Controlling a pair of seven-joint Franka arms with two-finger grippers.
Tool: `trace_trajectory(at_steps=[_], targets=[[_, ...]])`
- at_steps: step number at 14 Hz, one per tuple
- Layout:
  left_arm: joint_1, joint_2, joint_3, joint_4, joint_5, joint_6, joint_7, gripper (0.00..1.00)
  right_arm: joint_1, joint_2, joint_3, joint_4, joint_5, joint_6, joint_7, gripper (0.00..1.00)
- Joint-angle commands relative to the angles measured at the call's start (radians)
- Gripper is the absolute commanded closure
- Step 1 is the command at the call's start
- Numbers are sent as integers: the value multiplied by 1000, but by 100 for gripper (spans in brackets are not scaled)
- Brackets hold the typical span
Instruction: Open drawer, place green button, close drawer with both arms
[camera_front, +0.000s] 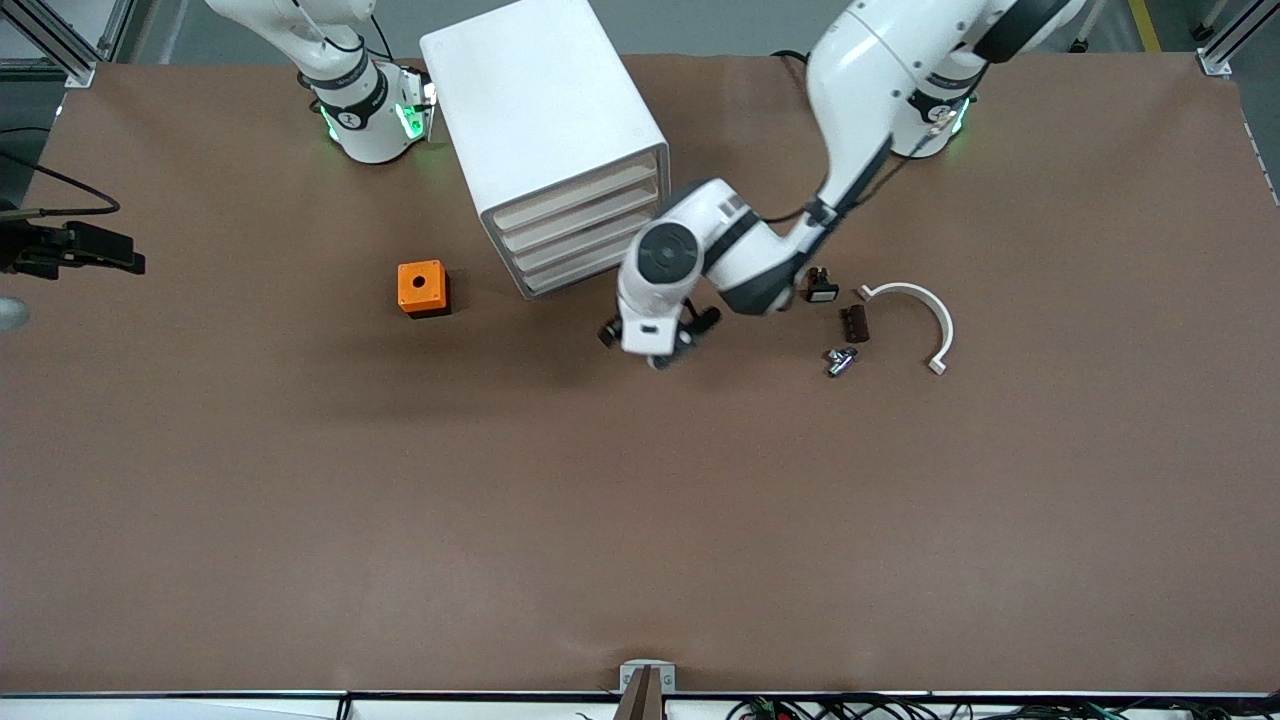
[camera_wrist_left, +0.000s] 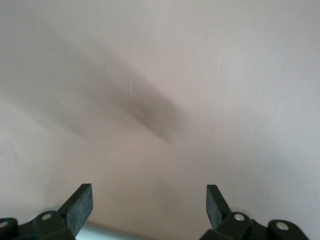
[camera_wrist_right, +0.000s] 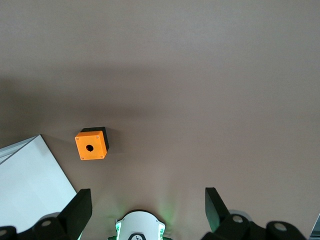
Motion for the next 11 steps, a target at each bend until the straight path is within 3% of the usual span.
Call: trace_trajectory(at_steps=[1, 5, 7, 11], targets=[[78, -54, -6, 18, 92, -6, -10, 0, -18, -82, 15, -72, -8, 34, -3, 0], [210, -140, -6, 55, 127, -9, 58, 0, -17, -219, 15, -226, -2, 125, -3, 0], [275, -186, -6, 52, 130, -38, 145, 0, -15, -239, 17, -229, 0, 125, -3, 0], [401, -264, -9, 52, 129, -216, 353, 0, -11, -280, 17, -229, 1, 125, -3, 0]])
